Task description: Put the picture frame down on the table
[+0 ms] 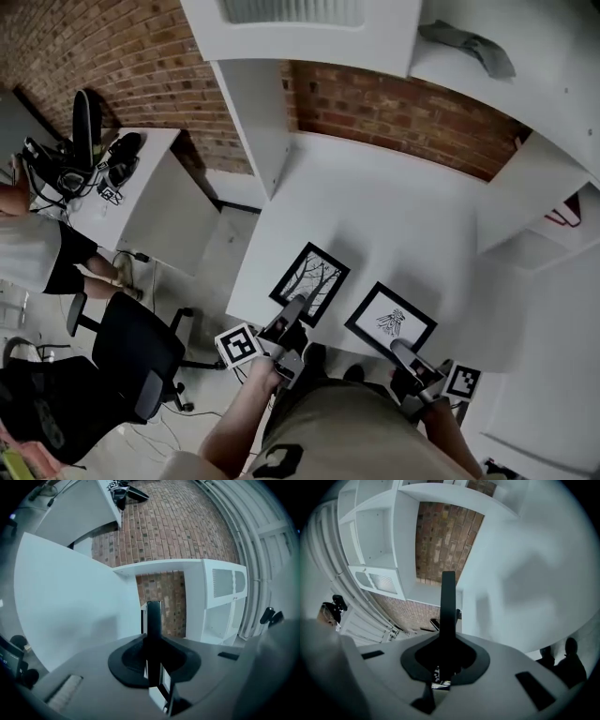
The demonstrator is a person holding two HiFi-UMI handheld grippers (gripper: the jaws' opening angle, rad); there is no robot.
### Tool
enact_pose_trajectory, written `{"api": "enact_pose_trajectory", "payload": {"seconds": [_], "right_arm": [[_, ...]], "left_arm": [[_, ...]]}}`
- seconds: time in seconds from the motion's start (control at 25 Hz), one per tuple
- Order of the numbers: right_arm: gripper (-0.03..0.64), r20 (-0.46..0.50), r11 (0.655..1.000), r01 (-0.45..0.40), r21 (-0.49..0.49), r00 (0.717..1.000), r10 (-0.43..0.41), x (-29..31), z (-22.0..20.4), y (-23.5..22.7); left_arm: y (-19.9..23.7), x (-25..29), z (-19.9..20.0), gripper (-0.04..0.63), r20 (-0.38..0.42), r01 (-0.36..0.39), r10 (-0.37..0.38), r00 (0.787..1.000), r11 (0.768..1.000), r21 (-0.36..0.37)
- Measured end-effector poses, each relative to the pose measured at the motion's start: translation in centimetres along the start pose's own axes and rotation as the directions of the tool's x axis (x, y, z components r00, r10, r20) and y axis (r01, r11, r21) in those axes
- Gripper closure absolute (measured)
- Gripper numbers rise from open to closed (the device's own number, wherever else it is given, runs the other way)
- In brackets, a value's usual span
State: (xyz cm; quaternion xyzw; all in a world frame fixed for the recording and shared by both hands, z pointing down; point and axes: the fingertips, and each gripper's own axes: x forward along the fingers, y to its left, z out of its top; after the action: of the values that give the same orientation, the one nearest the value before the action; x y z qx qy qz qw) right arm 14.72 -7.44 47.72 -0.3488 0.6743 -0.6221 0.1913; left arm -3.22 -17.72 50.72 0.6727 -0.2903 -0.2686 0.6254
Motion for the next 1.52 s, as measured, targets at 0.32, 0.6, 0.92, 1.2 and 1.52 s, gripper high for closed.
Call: {"api": "enact_pose_trajectory", "payload": {"seconds": [0.32, 0.6, 0.92, 1.2, 1.52], "right_arm": [[0.598, 0.027, 0.999, 0.002, 0.036, 1.0, -0.003, 3.3, 0.8, -0.4], [0.598, -0.047, 0.998, -0.055, 0.036, 0.997, 0.057, 4.1, 4.4, -0.7], [0.598, -0.107, 0.996, -0.072, 0.051, 0.991, 0.077, 3.3, 7.6, -1.7], [0.598, -0.131, 0.996, -0.077, 0.051, 0.988, 0.083, 3.9, 8.6, -1.7], [0.598, -0.115, 0.998, -0.062, 0.033, 0.991, 0.065, 4.4, 8.5, -2.2]], "left_arm": [[2.9, 2.0, 3.0, 0.554, -0.054, -0.058, 0.058, 0.997, 0.998, -0.015], [4.6, 5.3, 2.5, 0.554, -0.023, -0.141, 0.142, 0.99, 0.989, 0.044], [4.8, 9.6, 3.2, 0.554, 0.079, -0.128, 0.128, 0.989, 0.992, 0.004], [6.9, 11.2, 5.7, 0.554, 0.128, -0.177, 0.173, 0.977, 0.984, 0.019], [9.9, 11.3, 7.0, 0.554, 0.102, -0.238, 0.232, 0.967, 0.97, 0.047]]}}
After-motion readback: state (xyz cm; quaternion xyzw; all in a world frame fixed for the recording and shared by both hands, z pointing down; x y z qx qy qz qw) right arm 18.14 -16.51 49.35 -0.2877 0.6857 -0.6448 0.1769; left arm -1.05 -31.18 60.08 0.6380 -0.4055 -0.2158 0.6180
